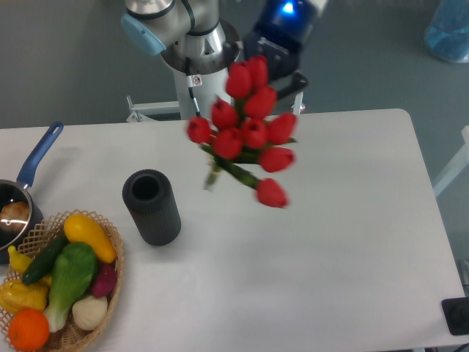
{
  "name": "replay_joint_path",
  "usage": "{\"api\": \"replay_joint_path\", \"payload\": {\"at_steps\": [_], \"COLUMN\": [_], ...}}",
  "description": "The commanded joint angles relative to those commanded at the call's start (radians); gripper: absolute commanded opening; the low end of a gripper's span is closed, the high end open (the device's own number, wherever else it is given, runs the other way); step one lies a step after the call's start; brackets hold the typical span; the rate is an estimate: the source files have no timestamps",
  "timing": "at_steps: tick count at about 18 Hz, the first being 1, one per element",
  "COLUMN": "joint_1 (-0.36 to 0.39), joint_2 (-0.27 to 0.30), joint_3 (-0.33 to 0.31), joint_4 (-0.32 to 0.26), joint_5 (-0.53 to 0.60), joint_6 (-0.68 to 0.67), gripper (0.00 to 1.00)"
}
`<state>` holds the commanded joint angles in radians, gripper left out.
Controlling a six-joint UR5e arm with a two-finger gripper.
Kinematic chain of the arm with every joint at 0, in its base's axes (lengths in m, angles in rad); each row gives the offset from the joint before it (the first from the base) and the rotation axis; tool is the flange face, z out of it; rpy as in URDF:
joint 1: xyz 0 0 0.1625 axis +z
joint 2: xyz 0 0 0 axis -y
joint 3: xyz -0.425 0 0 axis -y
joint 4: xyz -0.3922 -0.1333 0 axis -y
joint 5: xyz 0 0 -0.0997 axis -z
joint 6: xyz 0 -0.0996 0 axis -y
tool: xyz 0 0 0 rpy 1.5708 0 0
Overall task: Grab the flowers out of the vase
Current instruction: 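Carry the held tulips away from the vase over the table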
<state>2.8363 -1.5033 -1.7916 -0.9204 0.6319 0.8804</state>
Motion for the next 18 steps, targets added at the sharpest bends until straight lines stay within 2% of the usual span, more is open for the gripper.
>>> {"api": "replay_joint_path", "payload": {"at_steps": [1,4,9,13,15,16,18], "joint_1": [-0.002,-0.017,-0.023,-0.029,-0.050,-0.055,-0.057], "joint_2": [-0.003,-0.086,-0.156,-0.215,-0.239,-0.245,-0.267], "joint_3": [-0.003,-0.008,0.003,0.052,0.084,0.106,0.141], "joint_4": [0.000,-0.002,-0.046,-0.061,-0.099,-0.141,-0.167], "joint_5": [0.037,0.220,0.383,0.546,0.624,0.681,0.748], "joint_6": [0.017,0.115,0.129,0.156,0.283,0.328,0.404], "gripper": [0.00,0.00,0.00,0.00,0.00,0.00,0.00]}}
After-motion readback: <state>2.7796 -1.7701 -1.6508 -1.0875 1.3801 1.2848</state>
